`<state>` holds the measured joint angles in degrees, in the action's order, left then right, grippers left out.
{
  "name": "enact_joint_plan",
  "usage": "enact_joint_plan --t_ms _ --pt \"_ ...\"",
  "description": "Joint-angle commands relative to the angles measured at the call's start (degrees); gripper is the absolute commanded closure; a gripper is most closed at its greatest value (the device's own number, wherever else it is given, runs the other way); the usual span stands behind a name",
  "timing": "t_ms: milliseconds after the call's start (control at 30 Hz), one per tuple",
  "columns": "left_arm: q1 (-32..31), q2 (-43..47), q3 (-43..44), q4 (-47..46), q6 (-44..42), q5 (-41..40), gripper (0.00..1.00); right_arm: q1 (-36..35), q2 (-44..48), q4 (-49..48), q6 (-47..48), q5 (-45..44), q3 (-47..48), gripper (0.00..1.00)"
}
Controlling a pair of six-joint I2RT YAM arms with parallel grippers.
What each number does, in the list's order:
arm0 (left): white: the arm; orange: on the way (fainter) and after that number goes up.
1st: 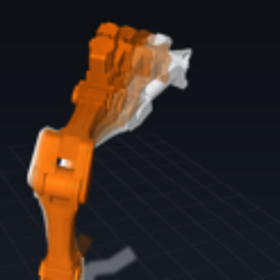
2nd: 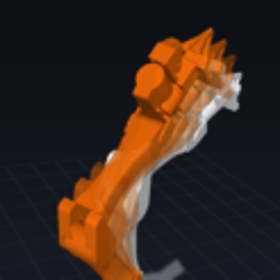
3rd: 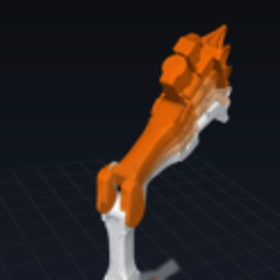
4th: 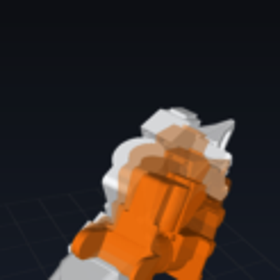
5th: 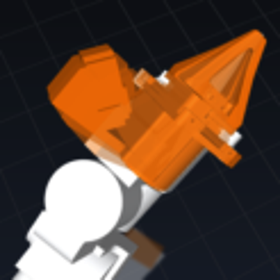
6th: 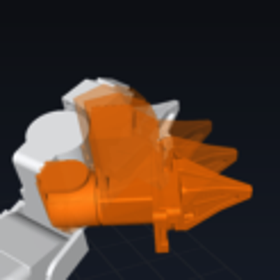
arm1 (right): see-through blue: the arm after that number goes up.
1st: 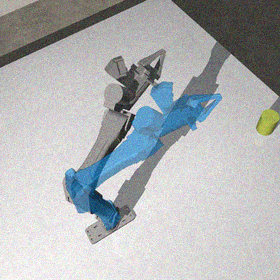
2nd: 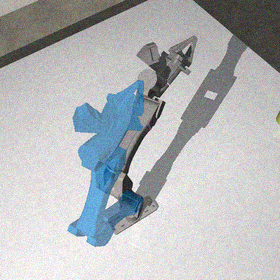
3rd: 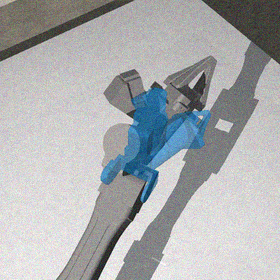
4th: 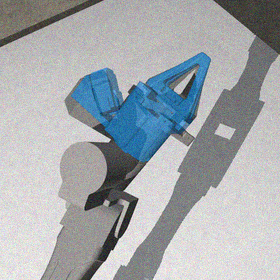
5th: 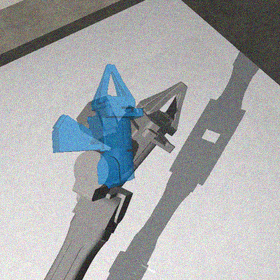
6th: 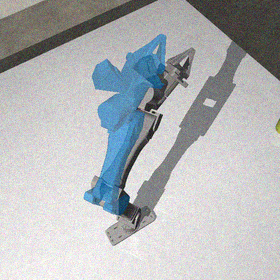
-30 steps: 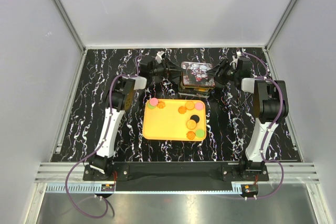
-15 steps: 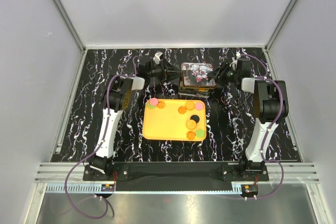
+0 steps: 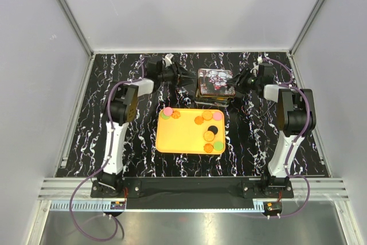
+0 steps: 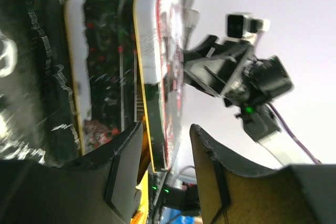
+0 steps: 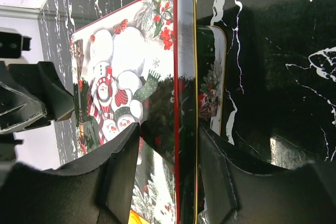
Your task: Pack the cookies
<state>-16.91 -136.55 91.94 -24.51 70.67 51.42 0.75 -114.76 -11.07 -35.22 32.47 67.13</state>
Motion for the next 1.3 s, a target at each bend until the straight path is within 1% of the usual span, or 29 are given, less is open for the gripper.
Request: enact_joint_plan --t_ms 0,100,167,233,333,400,500,600,800,1200,1267 --pt "0.0 5.7 -1.3 9.6 -8.5 -5.4 0.53 -0.4 2.5 2.0 2.1 -1.9 0.9 0.46" --pt "-0.7 6.9 -2.8 13.1 -10.6 -7.9 0.53 -2.2 2.8 2.4 2.2 -2.2 0.9 0.46" --pt "-0.9 7.4 -4.5 13.3 -10.4 -9.1 0.54 -2.4 3.1 2.6 2.4 -2.5 0.8 0.46" --pt "-1.2 7.9 -6.2 13.7 -10.3 -10.1 0.60 -2.7 3.3 3.0 2.5 -2.7 0.8 0.46" --pt "-1.7 9.1 -8.8 13.6 -10.0 -12.5 0.65 -3.0 3.7 3.7 3.0 -3.4 0.8 0.46" --pt "-1.9 9.6 -9.5 12.8 -9.3 -13.2 0.67 -3.2 3.8 3.9 3.3 -3.6 0.9 0.46" --pt "-2.2 9.6 -9.9 13.3 -8.5 -14.2 0.75 -3.4 4.1 4.7 3.6 -4.0 1.2 0.46" --pt "-2.7 10.2 -11.4 12.3 -7.4 -15.2 0.80 -3.8 4.9 6.1 4.5 -4.9 1.1 0.46" --pt "-3.8 10.8 -12.0 10.2 -5.5 -16.1 0.84 -4.4 5.9 7.4 5.4 -5.2 1.3 0.46" --pt "-4.9 11.8 -11.3 10.5 -4.5 -17.4 0.85 -5.9 8.5 10.7 7.1 -5.9 1.3 0.45" --pt "-5.0 11.8 -11.3 10.4 -4.4 -17.6 0.85 -6.1 8.8 13.2 7.3 -5.9 1.6 0.44"
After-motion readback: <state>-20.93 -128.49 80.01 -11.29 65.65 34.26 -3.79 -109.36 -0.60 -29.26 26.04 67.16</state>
